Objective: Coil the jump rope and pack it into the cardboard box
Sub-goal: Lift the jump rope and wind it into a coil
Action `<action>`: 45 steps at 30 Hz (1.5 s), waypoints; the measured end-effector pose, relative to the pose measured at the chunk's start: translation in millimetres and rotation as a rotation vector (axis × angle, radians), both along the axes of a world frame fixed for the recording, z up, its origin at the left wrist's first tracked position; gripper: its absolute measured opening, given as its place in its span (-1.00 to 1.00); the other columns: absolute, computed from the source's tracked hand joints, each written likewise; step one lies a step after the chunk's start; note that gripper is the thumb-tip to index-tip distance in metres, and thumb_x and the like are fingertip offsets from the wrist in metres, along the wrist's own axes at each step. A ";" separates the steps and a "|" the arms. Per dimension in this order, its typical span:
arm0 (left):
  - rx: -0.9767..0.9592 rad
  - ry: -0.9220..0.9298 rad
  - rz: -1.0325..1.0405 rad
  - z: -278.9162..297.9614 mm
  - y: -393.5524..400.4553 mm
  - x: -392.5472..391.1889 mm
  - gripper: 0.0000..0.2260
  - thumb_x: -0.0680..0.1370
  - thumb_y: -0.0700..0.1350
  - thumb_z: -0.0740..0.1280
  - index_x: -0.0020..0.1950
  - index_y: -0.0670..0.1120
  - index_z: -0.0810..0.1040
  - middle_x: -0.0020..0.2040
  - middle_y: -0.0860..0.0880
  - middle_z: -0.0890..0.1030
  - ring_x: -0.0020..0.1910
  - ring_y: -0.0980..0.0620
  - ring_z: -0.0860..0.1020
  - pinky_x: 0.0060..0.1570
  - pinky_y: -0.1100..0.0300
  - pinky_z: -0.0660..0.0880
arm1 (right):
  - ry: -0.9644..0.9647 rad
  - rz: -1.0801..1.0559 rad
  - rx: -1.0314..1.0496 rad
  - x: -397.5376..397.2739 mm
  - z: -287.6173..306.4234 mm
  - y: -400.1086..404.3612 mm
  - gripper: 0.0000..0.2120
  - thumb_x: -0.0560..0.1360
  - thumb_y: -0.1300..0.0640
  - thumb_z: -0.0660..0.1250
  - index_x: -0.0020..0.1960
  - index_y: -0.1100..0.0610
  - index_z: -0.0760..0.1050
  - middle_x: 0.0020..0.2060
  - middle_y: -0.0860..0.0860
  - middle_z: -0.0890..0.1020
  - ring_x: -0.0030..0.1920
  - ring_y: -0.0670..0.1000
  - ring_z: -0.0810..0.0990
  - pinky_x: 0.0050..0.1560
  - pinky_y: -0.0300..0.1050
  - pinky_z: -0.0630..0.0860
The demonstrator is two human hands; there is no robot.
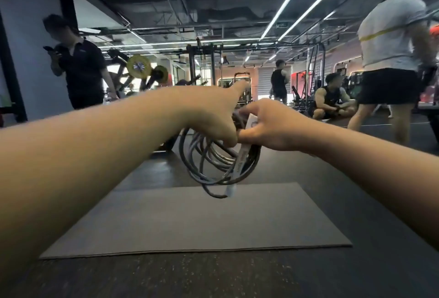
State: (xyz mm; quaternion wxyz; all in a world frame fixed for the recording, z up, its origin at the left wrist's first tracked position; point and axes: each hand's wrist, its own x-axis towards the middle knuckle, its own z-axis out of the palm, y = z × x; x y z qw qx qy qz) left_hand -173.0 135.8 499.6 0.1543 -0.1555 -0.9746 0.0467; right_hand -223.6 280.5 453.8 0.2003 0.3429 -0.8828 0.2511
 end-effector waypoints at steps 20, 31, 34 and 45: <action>1.001 -0.375 -0.242 -57.4 -10.6 -6.8 -0.52 0.48 0.27 0.40 0.23 -0.01 0.43 -0.27 -0.09 0.67 -0.50 0.08 0.49 -0.45 0.18 0.49 | -0.119 0.130 0.175 5.8 11.5 20.4 0.22 0.43 0.19 0.52 0.59 -0.05 -0.45 -0.28 0.01 0.67 -0.35 -0.15 0.64 -0.27 -0.27 0.54; 1.050 -0.381 -0.364 -61.8 -14.4 -10.8 -0.78 0.53 0.09 0.42 0.15 0.09 0.62 -0.48 0.09 0.48 -0.57 0.10 0.33 -0.41 0.13 0.38 | -0.043 0.231 0.048 4.9 3.1 24.0 0.29 0.37 0.36 0.53 0.59 -0.18 -0.40 0.01 -0.14 0.33 -0.43 -0.44 0.50 -0.31 -0.38 0.51; 1.066 -0.459 -0.371 -61.4 -17.4 -9.9 -0.77 0.56 0.01 0.41 0.20 0.06 0.57 -0.55 0.09 0.45 -0.59 0.11 0.29 -0.39 0.13 0.35 | -0.012 0.229 0.059 5.3 1.7 23.6 0.28 0.37 0.33 0.54 0.59 -0.18 -0.40 0.19 -0.08 0.22 -0.42 -0.59 0.41 -0.33 -0.48 0.46; 1.104 -0.793 -0.304 -65.2 -21.8 -15.1 -0.83 0.50 0.04 0.45 -0.01 -0.01 0.60 -0.43 0.03 0.40 -0.48 0.11 0.24 -0.33 0.15 0.36 | 0.064 0.281 0.118 6.6 -5.8 16.3 0.41 0.19 -0.14 0.66 0.60 -0.18 -0.39 0.64 -0.02 0.01 0.17 -0.36 0.37 0.27 -0.43 0.31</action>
